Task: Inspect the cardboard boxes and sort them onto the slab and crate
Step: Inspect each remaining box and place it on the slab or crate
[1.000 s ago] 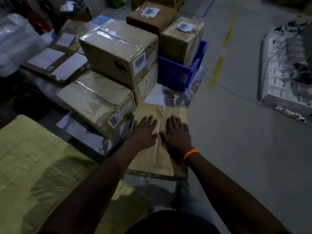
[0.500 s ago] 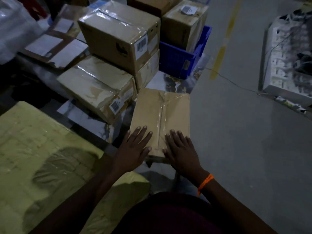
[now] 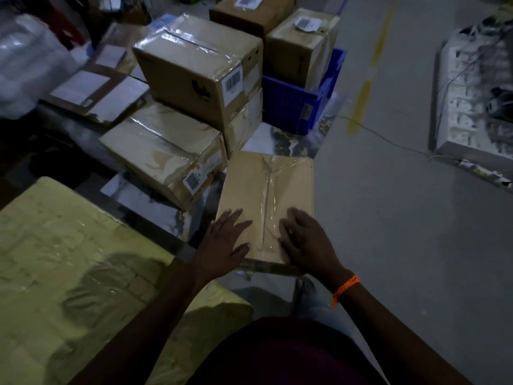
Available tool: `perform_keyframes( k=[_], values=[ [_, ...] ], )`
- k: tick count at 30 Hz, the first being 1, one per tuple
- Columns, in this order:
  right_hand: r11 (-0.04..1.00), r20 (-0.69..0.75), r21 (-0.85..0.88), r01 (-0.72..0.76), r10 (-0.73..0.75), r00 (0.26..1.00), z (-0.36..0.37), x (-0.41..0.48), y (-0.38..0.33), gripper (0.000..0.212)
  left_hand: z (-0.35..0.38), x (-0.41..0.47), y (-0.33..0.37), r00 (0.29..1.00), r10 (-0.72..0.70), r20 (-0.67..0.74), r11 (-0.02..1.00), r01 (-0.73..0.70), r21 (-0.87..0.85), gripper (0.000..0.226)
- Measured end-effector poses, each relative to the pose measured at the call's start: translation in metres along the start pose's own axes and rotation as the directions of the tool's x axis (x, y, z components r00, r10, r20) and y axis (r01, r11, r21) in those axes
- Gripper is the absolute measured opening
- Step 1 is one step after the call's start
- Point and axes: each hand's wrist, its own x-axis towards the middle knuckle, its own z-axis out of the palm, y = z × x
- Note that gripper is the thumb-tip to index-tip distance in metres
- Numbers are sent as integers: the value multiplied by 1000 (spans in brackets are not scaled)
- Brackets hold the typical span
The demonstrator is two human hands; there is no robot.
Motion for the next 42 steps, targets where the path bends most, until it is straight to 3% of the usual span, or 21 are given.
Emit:
perform_keyframes(
  k=[2,5,7,9,10,13,15,19,23,28,33,36,37,39,42],
  values=[
    [983,-101,97,-153,162,982,-5,13,10,65,-12,15,2,998,-54,-22,995,53,-79,64],
    [876,-59,299,-379,413,909,-20,42,29,75,-33,45,6,963,-267,-26,948,257,-188,80],
    [694,85,536,-481,523,848,-36,59,33,51,-42,68,1,904,-427,28,842,409,-353,106],
    [524,195,693,-495,525,829,-46,68,29,29,-47,86,-4,856,-512,71,686,456,-567,114],
    [500,191,722,-478,520,832,-46,71,30,28,-51,92,-1,845,-527,87,609,447,-655,105],
    [474,110,782,-406,536,837,-57,64,29,31,-67,92,22,838,-535,103,427,374,-823,49],
    [457,36,820,-344,560,828,-67,54,32,35,-70,88,30,853,-514,91,350,305,-886,32],
    [356,-32,906,-228,595,803,-91,46,29,34,-81,88,46,867,-498,-11,293,156,-943,38],
    [258,-43,956,-142,599,799,-103,48,19,25,-93,83,49,842,-522,-135,274,16,-962,17],
    [147,37,976,-159,613,789,-84,35,2,31,-85,47,36,815,-573,-85,145,-1,-989,39],
    [225,30,956,-189,565,825,-55,7,-9,34,-59,10,19,778,-627,-51,68,-11,-998,37],
    [278,36,931,-237,575,817,-59,5,-13,35,-61,6,12,759,-650,-28,109,57,-992,43],
    [336,3,911,-240,576,817,-64,7,-14,38,-67,7,9,758,-649,-58,198,96,-975,44],
    [556,-169,805,-210,553,816,-78,12,-20,44,-89,8,11,802,-553,-228,524,122,-843,45],
    [820,-381,567,-80,346,857,-110,28,-42,57,-132,20,32,833,-303,-463,826,-12,-564,52]
  ],
)
